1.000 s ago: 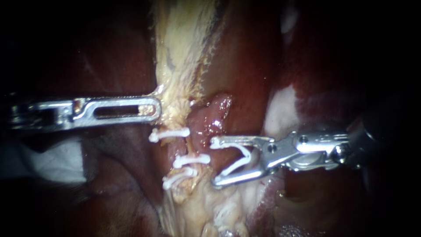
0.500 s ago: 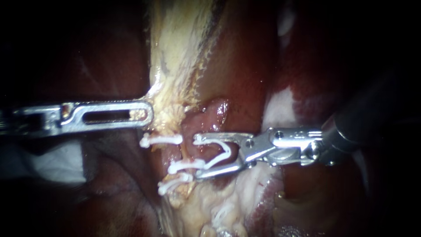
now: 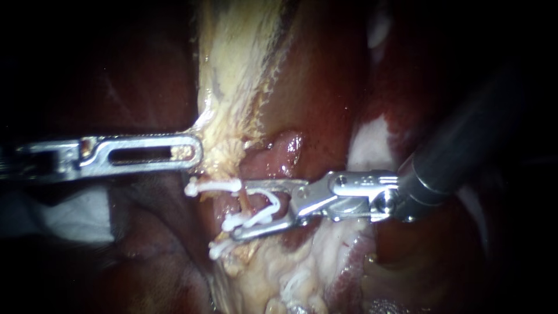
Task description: Clipping second clip right tube
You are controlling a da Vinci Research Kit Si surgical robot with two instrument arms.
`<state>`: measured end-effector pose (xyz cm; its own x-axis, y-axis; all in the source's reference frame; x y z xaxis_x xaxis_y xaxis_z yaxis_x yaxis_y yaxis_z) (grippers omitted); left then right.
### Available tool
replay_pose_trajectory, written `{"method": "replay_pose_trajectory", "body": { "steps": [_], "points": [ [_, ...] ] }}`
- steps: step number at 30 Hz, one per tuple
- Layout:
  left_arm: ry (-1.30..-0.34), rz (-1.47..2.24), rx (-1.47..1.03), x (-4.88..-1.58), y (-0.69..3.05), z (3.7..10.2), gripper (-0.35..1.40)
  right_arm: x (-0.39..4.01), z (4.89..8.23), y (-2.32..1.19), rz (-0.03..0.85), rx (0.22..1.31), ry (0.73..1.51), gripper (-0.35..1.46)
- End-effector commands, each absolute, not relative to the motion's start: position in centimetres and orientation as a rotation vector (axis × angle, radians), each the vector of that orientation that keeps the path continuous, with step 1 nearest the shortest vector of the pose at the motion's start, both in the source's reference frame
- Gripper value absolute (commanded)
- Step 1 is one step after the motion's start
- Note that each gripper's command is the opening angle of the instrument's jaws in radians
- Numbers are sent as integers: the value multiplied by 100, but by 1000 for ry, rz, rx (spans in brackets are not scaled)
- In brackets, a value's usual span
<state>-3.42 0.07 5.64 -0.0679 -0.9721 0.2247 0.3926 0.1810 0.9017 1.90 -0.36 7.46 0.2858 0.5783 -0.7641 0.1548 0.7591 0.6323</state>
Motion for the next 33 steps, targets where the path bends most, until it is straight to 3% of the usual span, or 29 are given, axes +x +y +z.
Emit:
{"method": "replay_pose_trajectory", "body": {
  "steps": [1,15,33],
  "points": [
    [-1083,-1295,713,-342,7,564,-35,192,747,-36,313,694,1275,59],
    [-1083,-1293,715,-342,8,566,-35,199,737,-47,288,833,1295,54],
    [-1083,-1294,714,-343,8,566,-35,212,744,-52,335,870,1270,48]
  ]
}}
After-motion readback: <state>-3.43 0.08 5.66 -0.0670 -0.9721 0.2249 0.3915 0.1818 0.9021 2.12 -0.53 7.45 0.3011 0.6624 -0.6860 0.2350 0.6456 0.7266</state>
